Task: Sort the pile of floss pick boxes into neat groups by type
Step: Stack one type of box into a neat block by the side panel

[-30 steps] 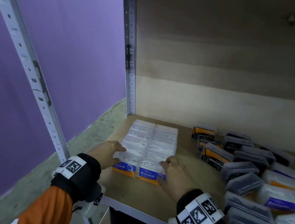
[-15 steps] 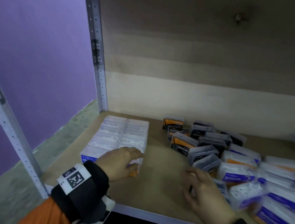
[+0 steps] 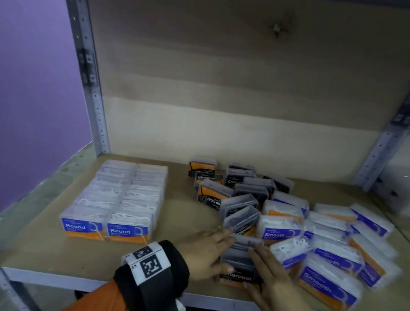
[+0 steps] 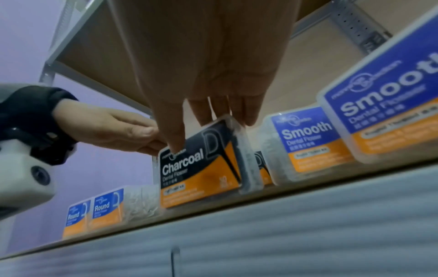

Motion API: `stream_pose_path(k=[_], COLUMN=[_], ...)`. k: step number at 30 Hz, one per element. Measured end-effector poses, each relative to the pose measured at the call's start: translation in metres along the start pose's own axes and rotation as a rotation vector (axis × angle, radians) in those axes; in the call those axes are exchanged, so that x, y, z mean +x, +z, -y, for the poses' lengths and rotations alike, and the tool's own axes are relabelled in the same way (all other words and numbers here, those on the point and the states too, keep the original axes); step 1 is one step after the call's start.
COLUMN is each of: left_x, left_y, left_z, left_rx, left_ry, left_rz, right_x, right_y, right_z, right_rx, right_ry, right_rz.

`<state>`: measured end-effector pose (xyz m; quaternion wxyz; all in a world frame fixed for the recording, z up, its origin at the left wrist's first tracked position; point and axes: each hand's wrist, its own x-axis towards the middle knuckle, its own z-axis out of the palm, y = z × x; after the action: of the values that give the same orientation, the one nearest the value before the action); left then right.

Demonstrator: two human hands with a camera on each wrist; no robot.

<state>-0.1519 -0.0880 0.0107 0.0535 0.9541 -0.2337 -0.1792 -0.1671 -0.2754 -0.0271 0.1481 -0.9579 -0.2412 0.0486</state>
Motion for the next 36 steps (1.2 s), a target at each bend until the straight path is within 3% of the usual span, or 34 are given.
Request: stream_pose_path(k=[7,10,14,36], left_x=[0.01,0.01,0.01,0.014], left_y=[0.003,0.003,0.004,0.007], left_z=[-0.007,-0.009,-0.011,-0.005], left_rx=[0.029,0.021,0.013,-0.028], left_ry=[-0.05,-0.062,-0.071,-0.057], left_rz=[0.069,0.067,0.062,0.047], right_x=[-0.001,-0.001,-0.002,0.001], right_y=[0.005,0.001,0.009,0.017], right_z=[-0.004,-0.002,-0.006,-0.015], right_rx=[0.057,-0.06,0.048,0.067], right_ry=[0.011,-0.056,0.009,-0.033], right_rz=[0.01,-0.092,0.016,-0.04])
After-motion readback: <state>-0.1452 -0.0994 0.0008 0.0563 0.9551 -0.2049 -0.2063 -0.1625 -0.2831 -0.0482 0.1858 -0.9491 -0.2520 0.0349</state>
